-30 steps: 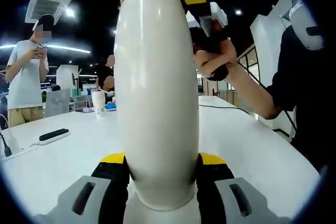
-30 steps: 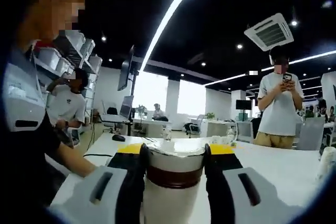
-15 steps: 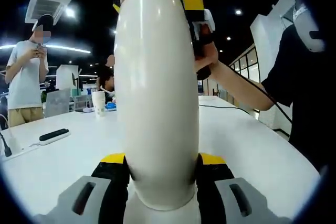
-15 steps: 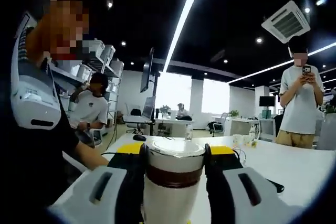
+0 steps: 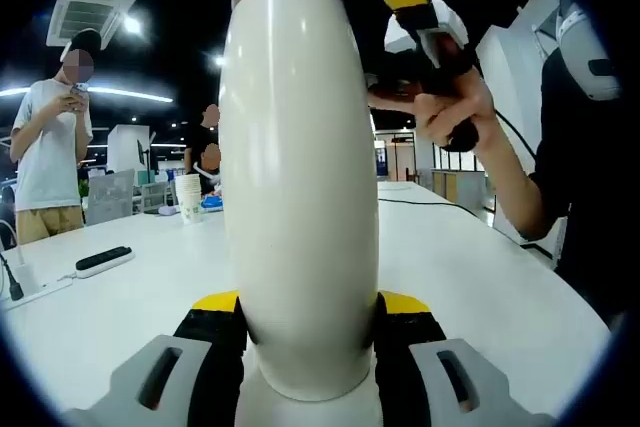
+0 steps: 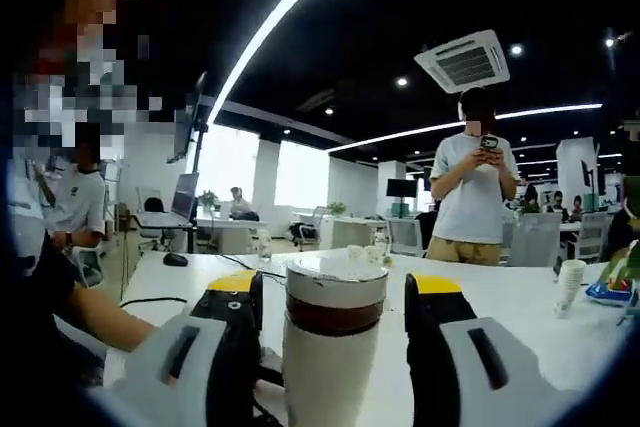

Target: Grasp the water cup twist off the cup lid place the cup lid on the table

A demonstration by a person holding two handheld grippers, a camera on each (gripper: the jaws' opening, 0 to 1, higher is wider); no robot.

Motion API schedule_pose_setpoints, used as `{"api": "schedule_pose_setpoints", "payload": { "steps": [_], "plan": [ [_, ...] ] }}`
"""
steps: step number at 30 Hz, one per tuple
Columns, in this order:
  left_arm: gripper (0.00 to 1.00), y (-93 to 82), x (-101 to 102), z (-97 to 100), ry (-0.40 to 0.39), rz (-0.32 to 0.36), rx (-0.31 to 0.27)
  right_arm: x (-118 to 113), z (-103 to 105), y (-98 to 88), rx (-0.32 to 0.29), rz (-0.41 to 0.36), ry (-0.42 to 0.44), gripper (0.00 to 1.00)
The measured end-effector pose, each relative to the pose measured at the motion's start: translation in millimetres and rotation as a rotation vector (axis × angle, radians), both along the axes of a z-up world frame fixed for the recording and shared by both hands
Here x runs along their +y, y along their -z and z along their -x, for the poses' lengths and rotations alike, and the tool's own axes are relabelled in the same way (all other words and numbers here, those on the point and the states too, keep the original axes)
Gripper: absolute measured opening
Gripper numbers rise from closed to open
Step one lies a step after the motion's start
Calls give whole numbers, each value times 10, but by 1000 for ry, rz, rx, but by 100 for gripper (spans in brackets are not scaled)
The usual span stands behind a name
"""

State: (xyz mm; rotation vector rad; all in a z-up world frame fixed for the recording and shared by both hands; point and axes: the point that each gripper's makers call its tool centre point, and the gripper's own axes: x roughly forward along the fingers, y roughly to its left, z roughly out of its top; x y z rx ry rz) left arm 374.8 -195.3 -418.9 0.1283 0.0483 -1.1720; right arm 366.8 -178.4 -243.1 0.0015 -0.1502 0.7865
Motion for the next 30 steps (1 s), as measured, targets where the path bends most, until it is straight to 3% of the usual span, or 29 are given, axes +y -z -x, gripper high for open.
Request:
{"api": "schedule_pose_setpoints", "payload": {
  "steps": [4, 8, 10, 12, 19, 23, 30],
  "plan": [
    [51, 1, 2, -6, -1, -1, -1, -1, -51, -24, -29, -9, 61, 54],
    [51, 2, 5, -15, -2, -3, -2, 110, -109, 58, 12, 2, 21, 48],
    [51, 3, 9, -20, -2, -2, 2, 90, -135, 53, -37, 38, 28, 45],
    [51, 5, 11, -23, -2, -1, 3, 96, -109, 59, -19, 14, -15, 45],
    [51, 9, 17, -34, -4, 2, 11, 181, -47, 58, -54, 42, -301, 45],
    [51, 9, 11, -32, -2, 1, 9, 181, -27, 54, -41, 10, -476, 45],
    [51, 6, 6, -30, 0, 1, 8, 167, -31, 70, -56, -7, -649, 46]
  ]
}}
